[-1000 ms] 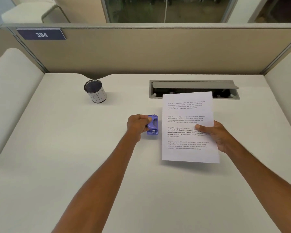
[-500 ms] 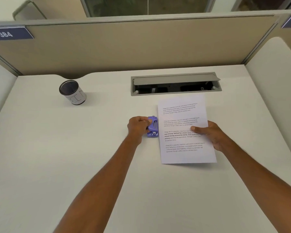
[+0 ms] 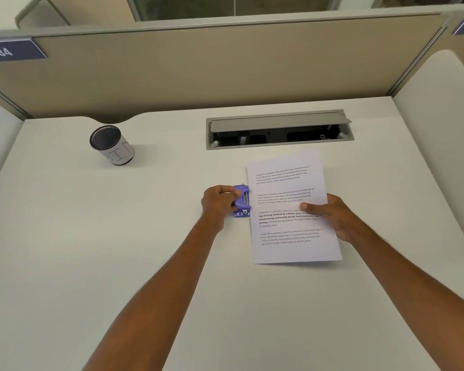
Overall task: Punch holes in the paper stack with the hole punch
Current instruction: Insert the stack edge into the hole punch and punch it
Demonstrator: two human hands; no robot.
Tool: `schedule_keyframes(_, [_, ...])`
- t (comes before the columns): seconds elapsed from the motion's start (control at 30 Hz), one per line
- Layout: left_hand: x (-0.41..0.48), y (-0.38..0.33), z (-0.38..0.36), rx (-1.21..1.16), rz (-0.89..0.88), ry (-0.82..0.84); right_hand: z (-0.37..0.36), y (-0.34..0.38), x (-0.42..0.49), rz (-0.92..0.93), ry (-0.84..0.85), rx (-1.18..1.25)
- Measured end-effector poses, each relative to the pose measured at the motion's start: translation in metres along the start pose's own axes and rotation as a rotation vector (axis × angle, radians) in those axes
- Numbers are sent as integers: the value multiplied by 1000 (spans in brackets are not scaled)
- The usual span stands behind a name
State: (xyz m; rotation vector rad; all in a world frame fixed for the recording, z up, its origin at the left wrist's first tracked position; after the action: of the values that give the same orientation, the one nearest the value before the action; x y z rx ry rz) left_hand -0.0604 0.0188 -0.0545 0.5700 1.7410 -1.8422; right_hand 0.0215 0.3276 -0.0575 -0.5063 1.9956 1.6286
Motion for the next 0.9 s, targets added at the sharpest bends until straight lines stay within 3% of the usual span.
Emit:
schedule_keyframes(0.63, [2, 1, 5, 97, -53, -39, -31, 5, 6, -52, -26, -61])
schedule_keyframes(0.7, [2, 1, 5, 94, -49, -30, -33, 7, 6, -27, -139, -93])
schedule_keyframes(0.8, [1, 2, 5, 96, -46, -26, -30, 7, 7, 41, -457, -361])
schedule_keyframes(0.9, [1, 2, 5, 89, -49, -24, -32, 2, 5, 88, -553, -480])
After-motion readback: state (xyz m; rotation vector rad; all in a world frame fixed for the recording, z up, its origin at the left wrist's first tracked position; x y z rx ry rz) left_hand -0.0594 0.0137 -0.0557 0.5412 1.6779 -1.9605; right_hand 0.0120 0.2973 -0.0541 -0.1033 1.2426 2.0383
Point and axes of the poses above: each hand's wrist, its own x-axis towards the middle knuckle, its own z-axis out of the back of the hand, y = z × x, the point moved 2 cm from there along x, towards the middle knuckle, and after that the axes turned 1 degree about x, right-handed, at the moved point
